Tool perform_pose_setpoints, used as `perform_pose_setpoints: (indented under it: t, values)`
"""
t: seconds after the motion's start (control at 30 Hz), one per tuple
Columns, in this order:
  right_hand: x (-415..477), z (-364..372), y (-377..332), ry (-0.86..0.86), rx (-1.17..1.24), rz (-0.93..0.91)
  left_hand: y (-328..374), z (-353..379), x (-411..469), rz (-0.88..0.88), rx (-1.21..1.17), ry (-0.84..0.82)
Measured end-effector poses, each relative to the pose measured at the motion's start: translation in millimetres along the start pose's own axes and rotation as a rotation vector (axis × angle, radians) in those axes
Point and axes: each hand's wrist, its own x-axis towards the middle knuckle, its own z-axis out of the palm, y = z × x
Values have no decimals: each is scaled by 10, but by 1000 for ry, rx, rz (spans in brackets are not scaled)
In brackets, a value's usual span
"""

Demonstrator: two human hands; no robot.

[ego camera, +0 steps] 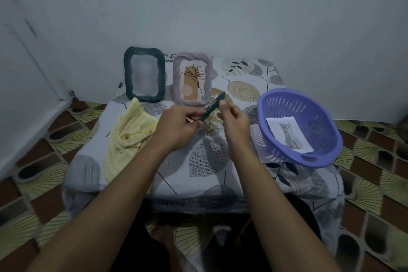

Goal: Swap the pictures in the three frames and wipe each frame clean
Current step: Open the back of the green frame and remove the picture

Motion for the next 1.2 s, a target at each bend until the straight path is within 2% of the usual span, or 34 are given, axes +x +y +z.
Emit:
perform_pose_setpoints:
  t: [0.13, 0.23, 0.3, 0.4, 0.5, 0.67, 0.83, 0.9, 1.03, 1.2]
  values:
    - [59, -3, -34, 18, 87, -16, 4, 108, -67, 134, 165, 51]
    - [66, -13, -50, 30, 136, 6, -36, 167, -132, 232, 210, 88]
    - [74, -26, -45, 28, 115, 3, -83, 178, -166, 228, 188, 70]
    - [66, -57, -27, 33, 100, 7, -138, 127, -177, 175, 81, 37]
    - [57, -99, -13, 7, 71, 15, -166, 36, -146, 134, 4, 91]
    - [44, -147, -19, -43, 33, -7, -335, -72, -13, -108, -133, 225]
    - [62, -201, -24, -79, 45, 25, -576, -53, 116, -375, -116, -88]
    - [80, -216, -29, -92, 47, 54, -589, -30, 99, -401, -179, -140]
    - [154, -273, 3, -73, 33, 75, -560, -1, 74, -391, -317, -60]
    - [245, -337, 144, 77, 64, 116, -560, 65, 43, -395, -422, -81]
